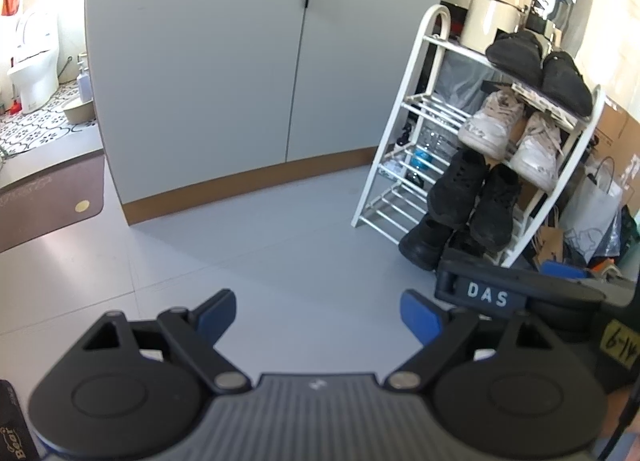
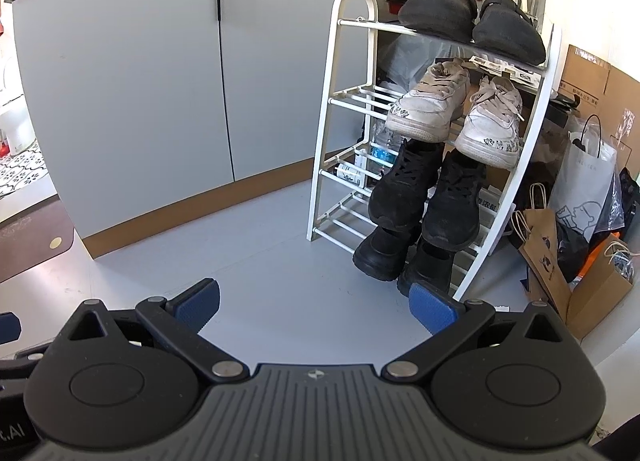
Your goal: Organize scattered shoes
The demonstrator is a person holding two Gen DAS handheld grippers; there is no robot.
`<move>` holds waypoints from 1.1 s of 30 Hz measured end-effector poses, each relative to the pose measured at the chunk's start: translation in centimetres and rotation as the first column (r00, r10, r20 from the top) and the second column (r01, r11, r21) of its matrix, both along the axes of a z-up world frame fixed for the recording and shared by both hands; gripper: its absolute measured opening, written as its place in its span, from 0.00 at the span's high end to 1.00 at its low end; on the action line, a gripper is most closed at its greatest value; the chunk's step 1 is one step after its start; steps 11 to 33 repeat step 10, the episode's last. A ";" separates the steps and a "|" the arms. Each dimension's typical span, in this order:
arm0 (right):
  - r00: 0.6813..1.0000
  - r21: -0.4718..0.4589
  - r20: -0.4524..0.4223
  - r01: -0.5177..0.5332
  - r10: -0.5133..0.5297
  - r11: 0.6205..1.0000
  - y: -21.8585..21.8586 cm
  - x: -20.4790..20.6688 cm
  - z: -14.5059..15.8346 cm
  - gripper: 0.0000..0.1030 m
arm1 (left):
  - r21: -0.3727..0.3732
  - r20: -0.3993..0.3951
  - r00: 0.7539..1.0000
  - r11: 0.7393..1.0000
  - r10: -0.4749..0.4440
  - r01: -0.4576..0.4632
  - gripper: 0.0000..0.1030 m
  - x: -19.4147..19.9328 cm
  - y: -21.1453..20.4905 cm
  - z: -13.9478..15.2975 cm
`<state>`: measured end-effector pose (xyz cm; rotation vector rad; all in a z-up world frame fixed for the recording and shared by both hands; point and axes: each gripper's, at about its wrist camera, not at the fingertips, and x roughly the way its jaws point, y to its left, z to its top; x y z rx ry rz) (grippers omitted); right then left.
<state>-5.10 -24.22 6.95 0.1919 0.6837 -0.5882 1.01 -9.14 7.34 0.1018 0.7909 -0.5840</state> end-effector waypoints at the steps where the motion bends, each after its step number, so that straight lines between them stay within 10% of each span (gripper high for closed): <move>1: 1.000 0.000 0.000 0.000 0.000 1.000 0.0 0.0 0.0 0.00 | 0.000 0.001 1.000 1.000 0.000 0.000 0.12 0.0 0.0 0.0; 33: 1.000 0.001 0.003 -0.014 0.014 1.000 0.2 0.1 -0.2 0.00 | 0.012 0.018 1.000 1.000 -0.007 0.007 0.13 0.2 -0.1 0.3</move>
